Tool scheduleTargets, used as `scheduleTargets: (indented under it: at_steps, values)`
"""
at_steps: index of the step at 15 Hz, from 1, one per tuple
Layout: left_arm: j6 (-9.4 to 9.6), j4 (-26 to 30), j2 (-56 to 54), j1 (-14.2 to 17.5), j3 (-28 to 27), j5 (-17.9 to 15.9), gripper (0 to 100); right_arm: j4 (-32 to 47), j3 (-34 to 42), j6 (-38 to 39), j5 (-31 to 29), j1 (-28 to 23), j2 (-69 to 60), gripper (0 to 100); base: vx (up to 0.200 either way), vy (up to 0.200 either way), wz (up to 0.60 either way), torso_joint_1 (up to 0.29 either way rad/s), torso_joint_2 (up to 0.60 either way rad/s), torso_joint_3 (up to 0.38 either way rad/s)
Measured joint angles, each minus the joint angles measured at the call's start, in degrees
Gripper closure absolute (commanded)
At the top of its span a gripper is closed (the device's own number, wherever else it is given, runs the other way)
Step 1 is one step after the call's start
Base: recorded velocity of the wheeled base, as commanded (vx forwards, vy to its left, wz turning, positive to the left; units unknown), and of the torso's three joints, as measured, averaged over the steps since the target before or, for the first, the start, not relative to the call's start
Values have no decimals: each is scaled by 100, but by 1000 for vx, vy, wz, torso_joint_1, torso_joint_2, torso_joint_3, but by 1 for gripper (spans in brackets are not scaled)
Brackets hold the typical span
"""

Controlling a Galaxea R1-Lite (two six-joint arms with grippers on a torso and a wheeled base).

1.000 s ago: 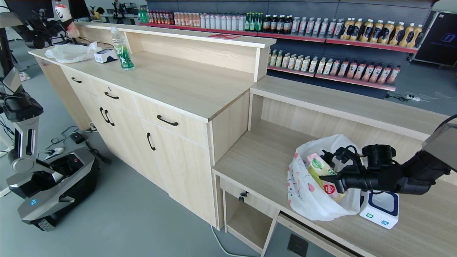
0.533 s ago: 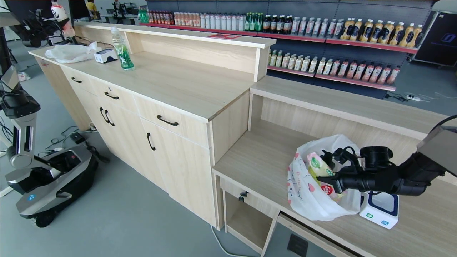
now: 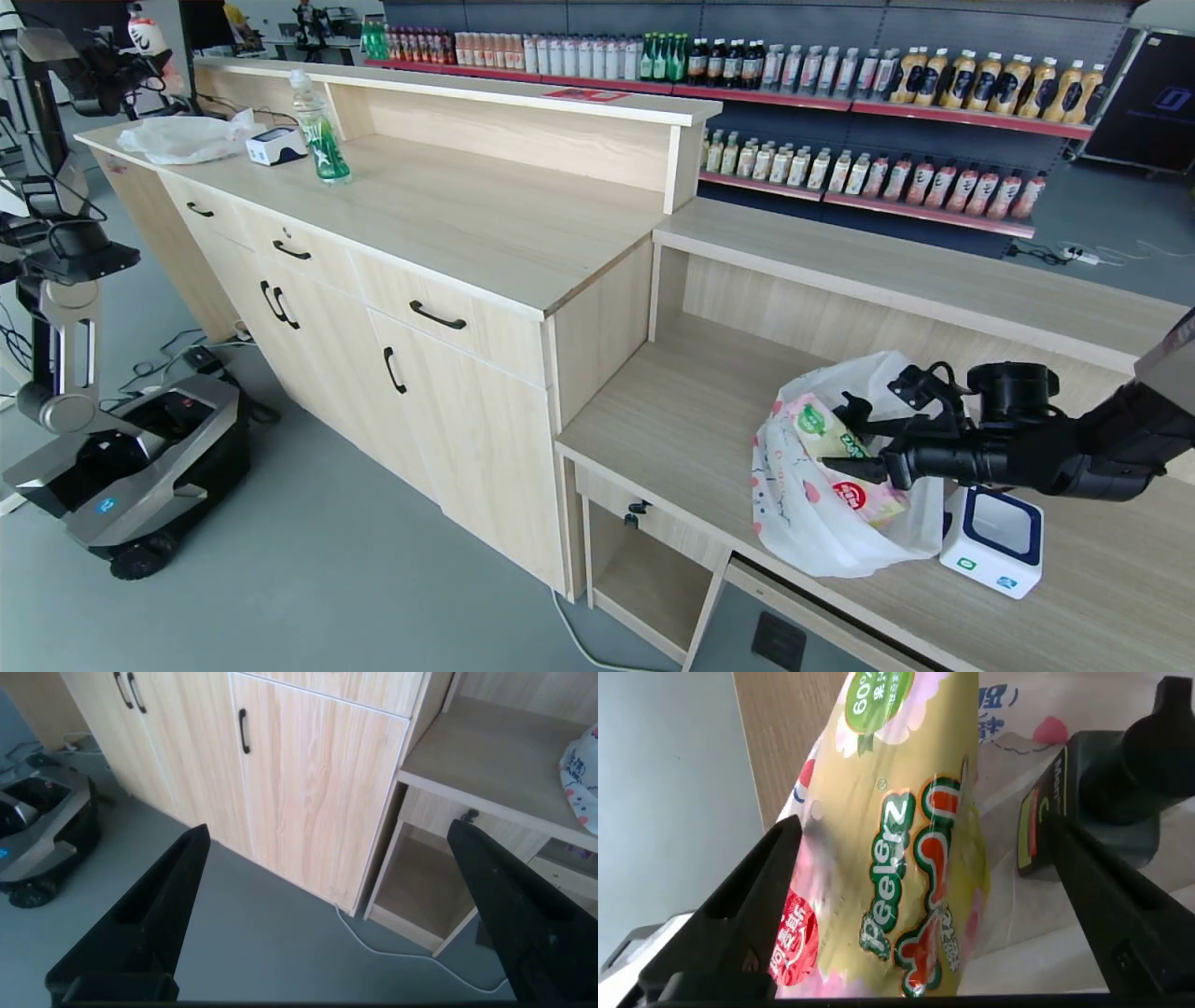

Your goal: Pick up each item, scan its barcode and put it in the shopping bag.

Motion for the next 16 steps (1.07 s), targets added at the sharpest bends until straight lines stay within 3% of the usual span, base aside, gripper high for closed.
scheduleTargets:
  at_steps: [4, 10, 12, 16]
  values:
    - [0, 0, 0, 2, 0, 0, 0, 274, 325, 2, 438, -83, -919, 0, 0, 0, 0, 0, 0, 0]
    - [0, 0, 0, 0, 0, 2, 0, 279, 734, -69, 440, -193, -2658, 0, 0, 0, 0, 0, 0, 0]
    - [2, 2, 0, 0, 0, 0, 0, 197, 1069, -321, 158, -429, -3507, 0, 0, 0, -600, 0, -2, 0]
    - [0, 0, 0, 2, 0, 0, 0, 282, 1445, -480, -1017, -824, -4888, 0, 0, 0, -600, 1, 5, 4]
